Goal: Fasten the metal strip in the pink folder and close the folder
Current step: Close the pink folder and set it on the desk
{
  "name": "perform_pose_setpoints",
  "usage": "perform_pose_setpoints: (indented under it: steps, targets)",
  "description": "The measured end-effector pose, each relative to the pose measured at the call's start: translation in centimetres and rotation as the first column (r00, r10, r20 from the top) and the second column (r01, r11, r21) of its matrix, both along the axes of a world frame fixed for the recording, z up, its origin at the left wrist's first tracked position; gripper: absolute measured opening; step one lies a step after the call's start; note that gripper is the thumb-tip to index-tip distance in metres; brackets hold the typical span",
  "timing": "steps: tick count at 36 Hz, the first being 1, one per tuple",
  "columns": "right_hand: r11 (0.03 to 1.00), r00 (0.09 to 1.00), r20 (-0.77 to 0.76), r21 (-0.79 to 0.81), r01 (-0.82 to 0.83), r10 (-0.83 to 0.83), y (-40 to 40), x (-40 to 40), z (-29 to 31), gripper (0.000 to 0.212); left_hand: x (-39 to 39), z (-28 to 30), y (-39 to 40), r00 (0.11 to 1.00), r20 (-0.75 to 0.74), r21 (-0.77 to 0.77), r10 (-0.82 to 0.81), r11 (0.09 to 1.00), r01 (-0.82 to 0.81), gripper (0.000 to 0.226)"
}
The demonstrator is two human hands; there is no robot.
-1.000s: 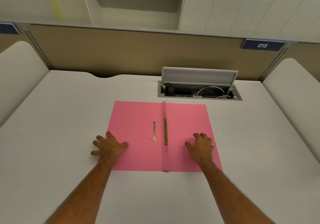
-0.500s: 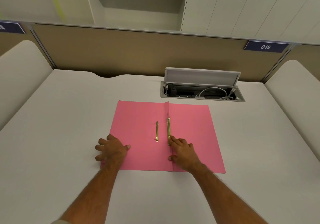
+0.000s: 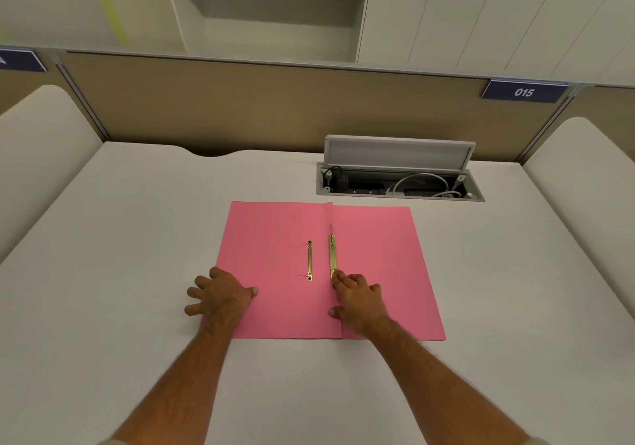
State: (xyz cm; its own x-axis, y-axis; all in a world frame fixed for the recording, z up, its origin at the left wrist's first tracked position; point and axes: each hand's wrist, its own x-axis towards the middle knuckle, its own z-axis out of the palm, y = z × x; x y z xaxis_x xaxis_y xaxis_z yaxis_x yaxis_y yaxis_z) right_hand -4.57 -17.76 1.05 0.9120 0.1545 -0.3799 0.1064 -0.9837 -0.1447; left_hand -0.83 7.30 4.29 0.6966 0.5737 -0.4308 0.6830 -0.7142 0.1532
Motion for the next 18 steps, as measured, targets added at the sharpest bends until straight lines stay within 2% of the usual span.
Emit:
perform_pose_setpoints:
  steps: [10, 14, 18]
  targets:
    - [1.0, 1.0, -0.001, -0.004, 0.01, -0.01, 0.2, 0.0, 0.0, 0.083, 1.2, 1.5, 1.9, 0.983, 0.037, -0.18, 0.18, 0.969, -0.171, 0.085]
    - [1.0, 1.0, 0.004, 0.002, 0.02, -0.02, 0.3, 0.0, 0.0, 0.083, 2.0, 2.6, 2.4, 0.984, 0.1, -0.152, 0.147, 0.98, -0.131, 0.062]
    - [0.999, 0.999, -0.003, 0.011, 0.035, -0.035, 0.4, 0.1, 0.2, 0.084, 2.8, 4.0, 2.4, 0.966, 0.23, -0.13, 0.122, 0.987, -0.093, 0.053]
